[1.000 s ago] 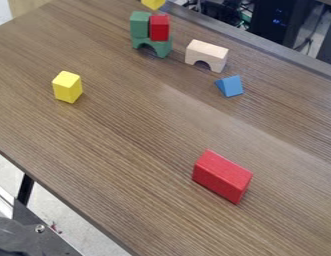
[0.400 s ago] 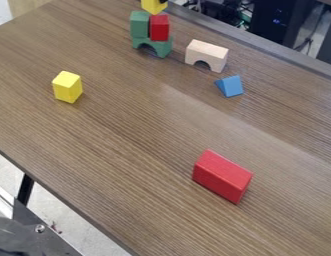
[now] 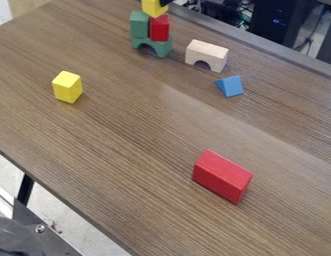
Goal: Putting the yellow cube on top of green and red cube
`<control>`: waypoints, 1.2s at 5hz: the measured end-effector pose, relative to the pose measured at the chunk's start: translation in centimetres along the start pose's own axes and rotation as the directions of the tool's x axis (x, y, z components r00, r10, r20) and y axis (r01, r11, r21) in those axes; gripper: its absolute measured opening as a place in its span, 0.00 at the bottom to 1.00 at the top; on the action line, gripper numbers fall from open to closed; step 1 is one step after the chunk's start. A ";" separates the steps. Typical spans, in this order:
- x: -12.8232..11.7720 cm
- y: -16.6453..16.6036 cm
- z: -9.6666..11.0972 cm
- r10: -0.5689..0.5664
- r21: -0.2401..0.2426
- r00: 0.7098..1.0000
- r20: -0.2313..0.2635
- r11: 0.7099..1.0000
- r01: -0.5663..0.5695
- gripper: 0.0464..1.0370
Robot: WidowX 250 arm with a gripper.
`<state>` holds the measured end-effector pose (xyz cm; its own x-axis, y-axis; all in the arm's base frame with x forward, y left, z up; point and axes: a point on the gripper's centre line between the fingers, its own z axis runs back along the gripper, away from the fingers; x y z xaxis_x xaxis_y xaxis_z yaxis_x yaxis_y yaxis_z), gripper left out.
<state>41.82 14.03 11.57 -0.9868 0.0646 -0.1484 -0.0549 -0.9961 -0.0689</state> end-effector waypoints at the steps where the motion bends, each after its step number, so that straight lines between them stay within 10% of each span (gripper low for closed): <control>1: 0.0 -0.2 0.1 -0.001 0.003 1.000 0.001 1.000 0.001 0.51; 5: 0.1 -1.0 0.0 0.011 0.005 1.000 0.000 1.000 -0.011 0.57; 6: 0.2 -1.3 -0.2 0.014 0.007 1.000 0.007 1.000 -0.014 0.87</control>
<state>41.75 15.30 11.44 -0.9886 0.0498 -0.1423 -0.0417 -0.9973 -0.0597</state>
